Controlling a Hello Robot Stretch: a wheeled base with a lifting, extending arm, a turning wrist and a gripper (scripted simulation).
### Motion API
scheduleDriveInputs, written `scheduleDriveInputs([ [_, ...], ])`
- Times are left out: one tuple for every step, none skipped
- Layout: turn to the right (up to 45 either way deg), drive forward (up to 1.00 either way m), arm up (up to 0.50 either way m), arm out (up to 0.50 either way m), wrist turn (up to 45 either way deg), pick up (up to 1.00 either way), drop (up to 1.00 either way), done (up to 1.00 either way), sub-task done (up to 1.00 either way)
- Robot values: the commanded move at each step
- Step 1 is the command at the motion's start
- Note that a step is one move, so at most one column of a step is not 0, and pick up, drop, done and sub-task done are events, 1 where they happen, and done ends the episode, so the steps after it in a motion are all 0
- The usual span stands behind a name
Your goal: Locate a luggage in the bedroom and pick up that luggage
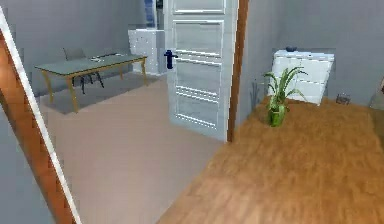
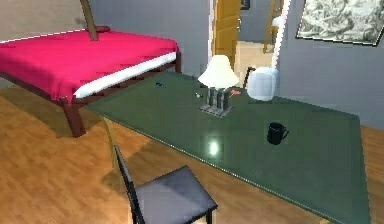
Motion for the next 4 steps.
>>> scheduleDriveInputs([
  [12.0,0.0,0.0,0.0,0.0,0.0,0.0,0.0,0.0],
  [0.0,0.2,0.0,0.0,0.0,0.0,0.0,0.0,0.0],
  [21.0,0.0,0.0,0.0,0.0,0.0,0.0,0.0,0.0],
  [0.0,0.6,0.0,0.0,0.0,0.0,0.0,0.0,0.0],
])
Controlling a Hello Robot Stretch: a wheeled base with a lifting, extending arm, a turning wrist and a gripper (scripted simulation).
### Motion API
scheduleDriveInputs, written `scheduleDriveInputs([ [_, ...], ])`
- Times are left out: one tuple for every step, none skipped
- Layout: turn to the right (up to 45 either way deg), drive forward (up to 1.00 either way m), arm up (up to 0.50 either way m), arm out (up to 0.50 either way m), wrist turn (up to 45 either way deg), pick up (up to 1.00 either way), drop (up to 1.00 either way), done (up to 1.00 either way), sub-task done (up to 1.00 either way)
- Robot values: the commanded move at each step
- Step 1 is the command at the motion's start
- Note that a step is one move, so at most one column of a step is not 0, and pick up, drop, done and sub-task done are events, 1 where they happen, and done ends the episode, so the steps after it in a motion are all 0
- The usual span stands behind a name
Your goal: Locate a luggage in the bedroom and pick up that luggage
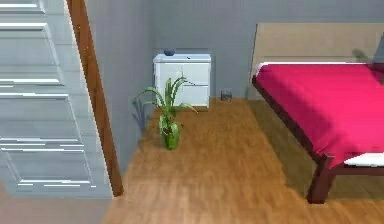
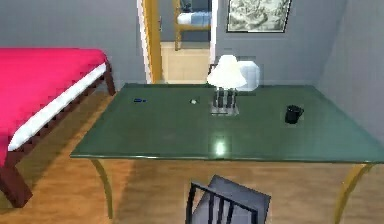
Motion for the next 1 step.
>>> scheduleDriveInputs([
  [12.0,0.0,0.0,0.0,0.0,0.0,0.0,0.0,0.0],
])
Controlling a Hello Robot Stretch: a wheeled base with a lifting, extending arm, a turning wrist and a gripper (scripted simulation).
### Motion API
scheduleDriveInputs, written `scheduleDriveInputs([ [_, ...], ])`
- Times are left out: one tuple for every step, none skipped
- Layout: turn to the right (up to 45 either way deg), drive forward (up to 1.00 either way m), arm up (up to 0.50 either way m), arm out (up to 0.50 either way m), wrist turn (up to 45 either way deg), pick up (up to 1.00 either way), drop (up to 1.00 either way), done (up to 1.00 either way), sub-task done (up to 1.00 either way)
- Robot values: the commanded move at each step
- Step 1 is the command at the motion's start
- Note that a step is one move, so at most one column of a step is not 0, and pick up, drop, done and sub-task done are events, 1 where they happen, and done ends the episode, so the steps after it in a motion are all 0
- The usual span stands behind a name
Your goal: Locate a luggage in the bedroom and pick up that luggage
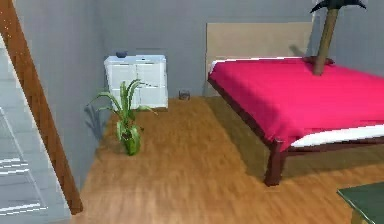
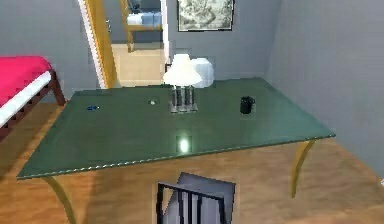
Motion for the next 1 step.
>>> scheduleDriveInputs([
  [0.0,1.0,0.0,0.0,0.0,0.0,0.0,0.0,0.0],
])
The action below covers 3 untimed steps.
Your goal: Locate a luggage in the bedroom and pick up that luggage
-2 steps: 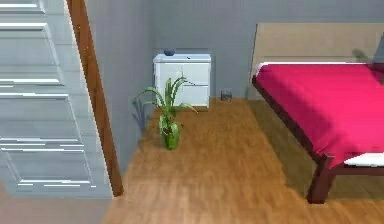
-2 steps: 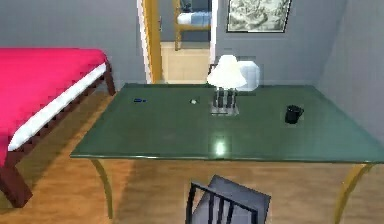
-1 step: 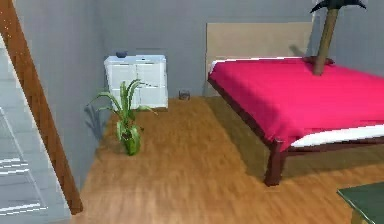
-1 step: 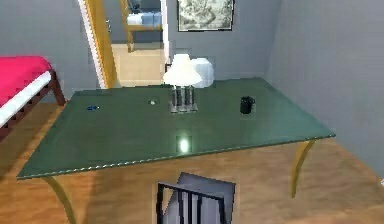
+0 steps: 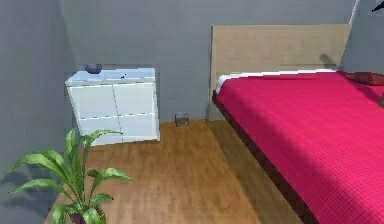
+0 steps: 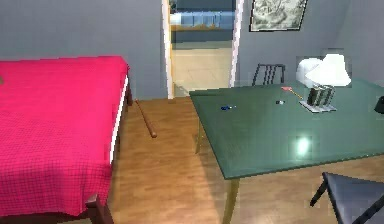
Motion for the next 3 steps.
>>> scheduleDriveInputs([
  [3.0,0.0,0.0,0.0,0.0,0.0,0.0,0.0,0.0],
  [0.0,1.0,0.0,0.0,0.0,0.0,0.0,0.0,0.0],
  [-12.0,0.0,0.0,0.0,0.0,0.0,0.0,0.0,0.0],
])
